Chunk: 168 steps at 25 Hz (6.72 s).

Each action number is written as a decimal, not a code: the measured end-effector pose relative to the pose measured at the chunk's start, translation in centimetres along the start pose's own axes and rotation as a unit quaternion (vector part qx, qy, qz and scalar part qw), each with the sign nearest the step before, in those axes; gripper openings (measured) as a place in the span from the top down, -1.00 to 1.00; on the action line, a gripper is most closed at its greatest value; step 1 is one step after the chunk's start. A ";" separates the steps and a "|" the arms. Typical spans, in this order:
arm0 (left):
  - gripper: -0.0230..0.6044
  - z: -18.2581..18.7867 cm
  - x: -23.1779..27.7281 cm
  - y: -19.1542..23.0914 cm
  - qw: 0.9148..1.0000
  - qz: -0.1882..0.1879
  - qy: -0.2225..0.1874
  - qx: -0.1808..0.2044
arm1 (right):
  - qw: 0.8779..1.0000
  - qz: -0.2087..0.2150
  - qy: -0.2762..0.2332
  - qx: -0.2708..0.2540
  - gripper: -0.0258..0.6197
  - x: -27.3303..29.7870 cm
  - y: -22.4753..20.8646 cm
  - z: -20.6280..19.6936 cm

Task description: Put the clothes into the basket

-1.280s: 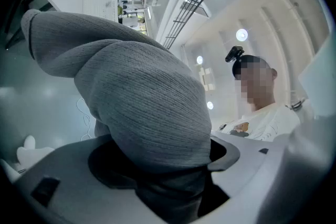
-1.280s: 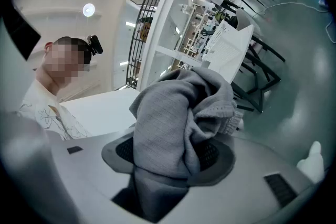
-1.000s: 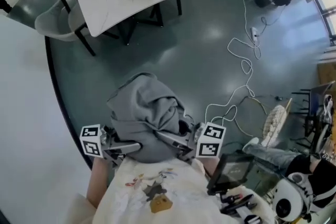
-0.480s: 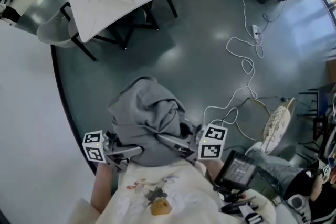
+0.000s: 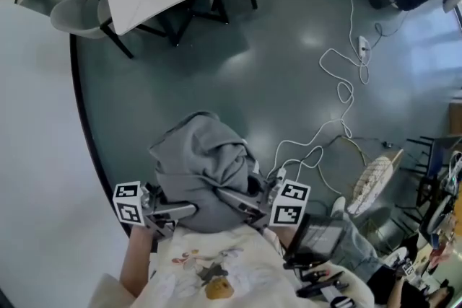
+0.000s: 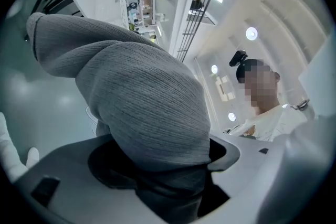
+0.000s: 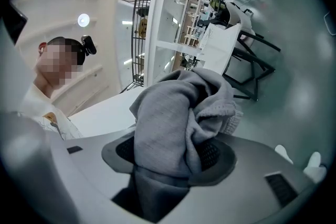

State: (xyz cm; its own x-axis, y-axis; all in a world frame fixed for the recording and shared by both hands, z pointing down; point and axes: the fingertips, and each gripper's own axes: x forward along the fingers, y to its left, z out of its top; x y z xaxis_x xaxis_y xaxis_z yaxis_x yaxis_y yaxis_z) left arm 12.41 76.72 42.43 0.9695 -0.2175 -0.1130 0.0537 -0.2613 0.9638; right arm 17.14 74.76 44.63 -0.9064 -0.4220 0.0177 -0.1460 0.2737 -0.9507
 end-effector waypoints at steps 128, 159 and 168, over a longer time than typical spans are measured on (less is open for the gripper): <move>-0.19 83.3 6.4 18.7 0.977 0.136 -0.064 0.151 | 0.978 -0.119 -0.155 -0.077 0.19 44.2 -17.0 68.4; -0.11 87.7 8.4 28.1 0.951 0.241 0.003 0.193 | 0.949 -0.225 -0.220 -0.011 0.19 45.1 -26.8 71.0; -0.09 88.0 9.0 29.2 0.935 0.273 0.009 0.225 | 0.941 -0.245 -0.232 -0.006 0.20 44.4 -28.5 71.1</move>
State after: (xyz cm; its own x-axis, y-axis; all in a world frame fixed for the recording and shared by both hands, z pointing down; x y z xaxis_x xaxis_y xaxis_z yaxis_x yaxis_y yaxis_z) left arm 1.68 -15.59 48.34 0.8272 -0.4189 0.3744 -0.5526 -0.4860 0.6771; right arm 9.21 -13.24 50.52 -0.4591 -0.8314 0.3129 -0.5078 -0.0434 -0.8604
